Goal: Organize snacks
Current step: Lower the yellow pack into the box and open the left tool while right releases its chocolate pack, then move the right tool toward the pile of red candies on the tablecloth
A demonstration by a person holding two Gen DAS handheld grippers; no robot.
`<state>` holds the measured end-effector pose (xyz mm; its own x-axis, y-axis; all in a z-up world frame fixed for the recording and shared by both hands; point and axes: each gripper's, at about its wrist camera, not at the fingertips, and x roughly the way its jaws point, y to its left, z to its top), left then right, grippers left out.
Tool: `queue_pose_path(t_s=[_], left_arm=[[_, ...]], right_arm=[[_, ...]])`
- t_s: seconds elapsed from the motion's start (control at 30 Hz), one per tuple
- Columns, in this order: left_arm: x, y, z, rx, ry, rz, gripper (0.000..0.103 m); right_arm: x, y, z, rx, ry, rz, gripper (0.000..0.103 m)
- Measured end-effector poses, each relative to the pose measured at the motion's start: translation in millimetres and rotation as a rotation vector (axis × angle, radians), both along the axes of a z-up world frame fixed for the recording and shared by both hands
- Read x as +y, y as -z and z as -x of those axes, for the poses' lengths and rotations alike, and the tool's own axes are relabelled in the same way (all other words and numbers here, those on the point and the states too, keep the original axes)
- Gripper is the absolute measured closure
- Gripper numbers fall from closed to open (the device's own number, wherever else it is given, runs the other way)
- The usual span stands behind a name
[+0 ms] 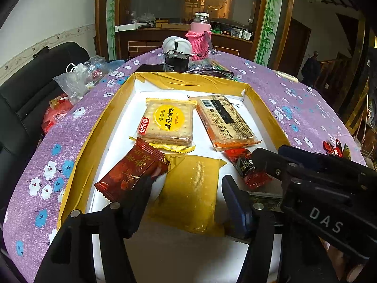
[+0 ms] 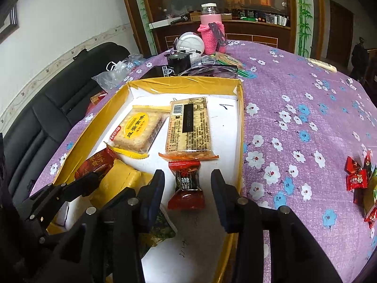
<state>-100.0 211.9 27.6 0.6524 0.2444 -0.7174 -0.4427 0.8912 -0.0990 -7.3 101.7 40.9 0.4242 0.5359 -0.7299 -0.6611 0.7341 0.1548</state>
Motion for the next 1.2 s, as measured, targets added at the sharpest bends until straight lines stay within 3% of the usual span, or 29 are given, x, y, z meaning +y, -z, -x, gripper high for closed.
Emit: queue_pose_path(t_s=[0.47,0.63,1.2], left_arm=[[0.1,-0.2,0.5,0.001,-0.003,-0.004,0.037],[-1.2,-2.1,2.6,-0.007,-0.006,-0.019,0.027],[-9.3,-10.6,10.7,-0.011,-0.009,-0.026,0.021]], right_arm=[[-18.9,-3.5,5.3,-0.005,0.021,-0.049,0.059],[-26.0,-8.1,8.3,-0.005,0.025,-0.068,0.058],[-72.1,-24.8,13.9,-0.024,0.094,-0.117,0.056]])
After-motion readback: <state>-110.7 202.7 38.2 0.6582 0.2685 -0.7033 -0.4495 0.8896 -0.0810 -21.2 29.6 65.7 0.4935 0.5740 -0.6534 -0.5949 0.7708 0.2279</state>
